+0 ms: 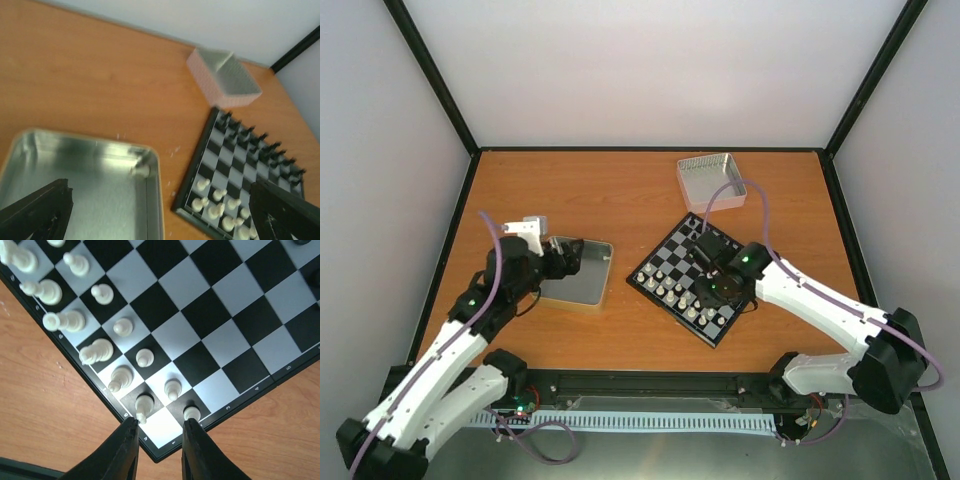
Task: Set up the chess pieces on the board
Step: Adjust the chess piece in the storage box.
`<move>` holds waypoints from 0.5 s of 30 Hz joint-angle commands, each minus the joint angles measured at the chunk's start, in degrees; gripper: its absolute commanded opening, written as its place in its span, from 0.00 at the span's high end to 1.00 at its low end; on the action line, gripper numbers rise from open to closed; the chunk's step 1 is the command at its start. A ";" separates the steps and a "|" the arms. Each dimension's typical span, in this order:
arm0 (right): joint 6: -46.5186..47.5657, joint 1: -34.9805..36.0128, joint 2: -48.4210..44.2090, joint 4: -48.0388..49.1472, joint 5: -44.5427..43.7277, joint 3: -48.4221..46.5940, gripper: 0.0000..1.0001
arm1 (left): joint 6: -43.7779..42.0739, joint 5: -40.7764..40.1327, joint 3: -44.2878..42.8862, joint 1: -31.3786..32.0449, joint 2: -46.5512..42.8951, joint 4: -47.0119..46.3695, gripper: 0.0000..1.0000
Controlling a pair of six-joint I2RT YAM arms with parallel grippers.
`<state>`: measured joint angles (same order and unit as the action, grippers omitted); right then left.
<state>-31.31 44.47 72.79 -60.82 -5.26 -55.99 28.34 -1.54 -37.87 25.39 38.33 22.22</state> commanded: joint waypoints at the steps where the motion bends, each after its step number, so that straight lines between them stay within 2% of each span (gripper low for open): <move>1: -2.85 -0.89 -2.01 2.58 -3.58 -0.42 0.74 | 9.59 5.09 3.72 -0.35 6.90 -2.86 0.08; 5: -3.11 -1.21 -2.04 3.80 -3.75 -0.61 0.74 | 12.58 8.08 4.46 -0.29 15.65 -7.67 0.28; 9: -3.63 -1.31 -2.74 4.94 -3.31 0.19 0.75 | 12.54 5.29 2.17 -0.45 24.14 -9.27 0.47; 12: -4.32 -1.32 -4.27 5.54 -3.24 1.13 0.75 | 13.07 5.49 1.77 -0.91 29.55 -12.59 0.51; 15: -4.81 -1.40 -5.59 5.79 -3.36 1.91 0.75 | 15.24 9.69 2.03 -1.47 32.93 -17.51 0.52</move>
<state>-34.37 43.42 69.63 -56.29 -7.31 -55.27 40.34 4.64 -33.82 24.95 68.10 12.93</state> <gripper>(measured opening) 0.252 0.489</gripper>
